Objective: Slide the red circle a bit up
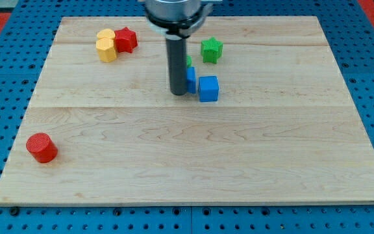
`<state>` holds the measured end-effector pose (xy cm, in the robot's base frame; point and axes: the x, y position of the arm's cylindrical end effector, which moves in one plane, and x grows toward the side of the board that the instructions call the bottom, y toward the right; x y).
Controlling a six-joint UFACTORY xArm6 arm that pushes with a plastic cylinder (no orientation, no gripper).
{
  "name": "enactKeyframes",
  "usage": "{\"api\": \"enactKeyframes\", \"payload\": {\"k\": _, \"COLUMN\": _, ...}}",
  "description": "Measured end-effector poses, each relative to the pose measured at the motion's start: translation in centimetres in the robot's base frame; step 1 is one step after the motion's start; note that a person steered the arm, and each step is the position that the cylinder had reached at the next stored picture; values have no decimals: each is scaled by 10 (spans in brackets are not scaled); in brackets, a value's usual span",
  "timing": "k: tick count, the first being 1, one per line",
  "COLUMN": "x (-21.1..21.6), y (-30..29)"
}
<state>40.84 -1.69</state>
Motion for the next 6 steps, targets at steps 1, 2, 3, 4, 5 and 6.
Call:
{"api": "enactKeyframes", "payload": {"k": 1, "x": 106, "y": -41}}
{"api": "enactKeyframes", "payload": {"k": 2, "x": 184, "y": -155}}
{"api": "enactKeyframes", "payload": {"k": 3, "x": 163, "y": -218}}
{"api": "enactKeyframes", "payload": {"k": 4, "x": 111, "y": -187}}
{"api": "enactKeyframes", "payload": {"k": 5, "x": 66, "y": -163}}
{"api": "enactKeyframes", "payload": {"k": 6, "x": 122, "y": -145}}
